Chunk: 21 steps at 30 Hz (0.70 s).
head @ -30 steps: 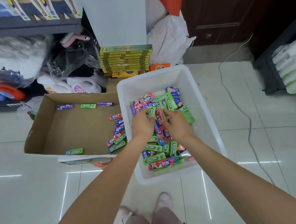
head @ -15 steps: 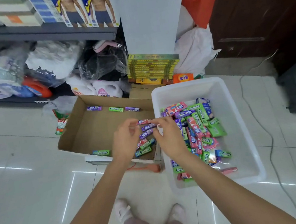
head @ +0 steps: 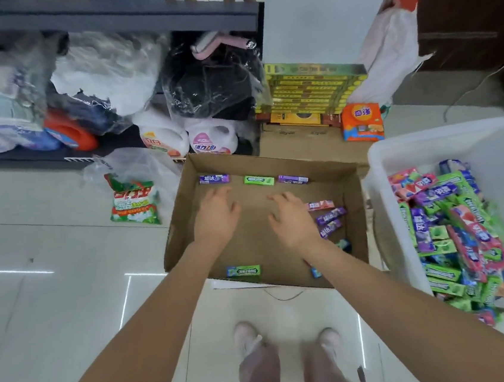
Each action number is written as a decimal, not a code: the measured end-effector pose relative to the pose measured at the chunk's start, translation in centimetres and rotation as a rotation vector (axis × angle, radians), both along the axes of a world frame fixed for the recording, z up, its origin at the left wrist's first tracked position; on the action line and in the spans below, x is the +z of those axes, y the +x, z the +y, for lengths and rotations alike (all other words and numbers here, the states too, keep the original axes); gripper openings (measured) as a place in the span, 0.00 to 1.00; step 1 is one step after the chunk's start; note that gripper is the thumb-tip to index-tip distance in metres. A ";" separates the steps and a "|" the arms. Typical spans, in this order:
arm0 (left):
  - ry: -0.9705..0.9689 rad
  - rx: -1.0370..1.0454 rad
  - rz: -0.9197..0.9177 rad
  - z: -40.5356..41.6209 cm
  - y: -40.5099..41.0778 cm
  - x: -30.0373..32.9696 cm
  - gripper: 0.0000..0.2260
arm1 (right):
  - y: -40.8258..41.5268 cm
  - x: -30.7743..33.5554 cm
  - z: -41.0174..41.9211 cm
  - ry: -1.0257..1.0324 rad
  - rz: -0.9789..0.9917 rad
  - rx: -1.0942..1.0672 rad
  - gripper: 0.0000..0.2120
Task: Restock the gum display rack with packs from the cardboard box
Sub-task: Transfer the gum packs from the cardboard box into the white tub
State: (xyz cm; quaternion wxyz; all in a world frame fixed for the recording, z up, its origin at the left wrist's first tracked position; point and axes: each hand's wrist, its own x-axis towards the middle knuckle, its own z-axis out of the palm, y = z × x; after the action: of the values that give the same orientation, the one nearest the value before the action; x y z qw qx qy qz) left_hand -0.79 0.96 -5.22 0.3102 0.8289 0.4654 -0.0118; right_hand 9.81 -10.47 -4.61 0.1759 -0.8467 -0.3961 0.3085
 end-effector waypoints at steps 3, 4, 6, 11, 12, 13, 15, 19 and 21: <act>-0.023 -0.078 0.095 2.2 0.3 -3.3 0.21 | 0.3 -3.2 2.3 -0.067 -0.012 0.028 0.21; -0.035 -0.086 0.115 2.8 0.5 -4.3 0.21 | 0.5 -4.2 2.9 -0.084 -0.018 0.037 0.21; -0.046 -0.075 0.136 3.9 0.9 -6.0 0.22 | 0.9 -5.8 4.1 -0.113 -0.028 0.045 0.23; 0.020 -0.082 0.161 6.9 1.8 -9.6 0.29 | 2.2 -9.1 6.4 -0.145 -0.060 0.068 0.29; 0.013 -0.083 0.160 7.3 2.0 -10.1 0.30 | 2.5 -9.6 6.8 -0.147 -0.063 0.048 0.29; 0.004 -0.090 0.161 7.4 2.1 -10.5 0.30 | 2.6 -10.1 7.0 -0.156 -0.062 0.029 0.29; 0.035 -0.111 0.171 7.2 2.0 -11.1 0.29 | 2.7 -10.8 7.1 -0.183 -0.073 0.009 0.30; 0.205 -0.142 0.172 6.4 1.7 -11.6 0.24 | 2.8 -11.1 6.9 -0.141 -0.148 0.029 0.26; 0.229 -0.212 0.196 6.0 1.9 -11.8 0.21 | 3.1 -11.0 6.5 -0.119 -0.188 0.033 0.22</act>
State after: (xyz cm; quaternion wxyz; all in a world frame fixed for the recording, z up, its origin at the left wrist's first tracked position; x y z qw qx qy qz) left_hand 1.08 6.95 -17.03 0.1642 0.8981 0.4015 -0.0723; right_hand 12.90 -3.94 -15.63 0.0825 -0.8743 -0.4057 0.2534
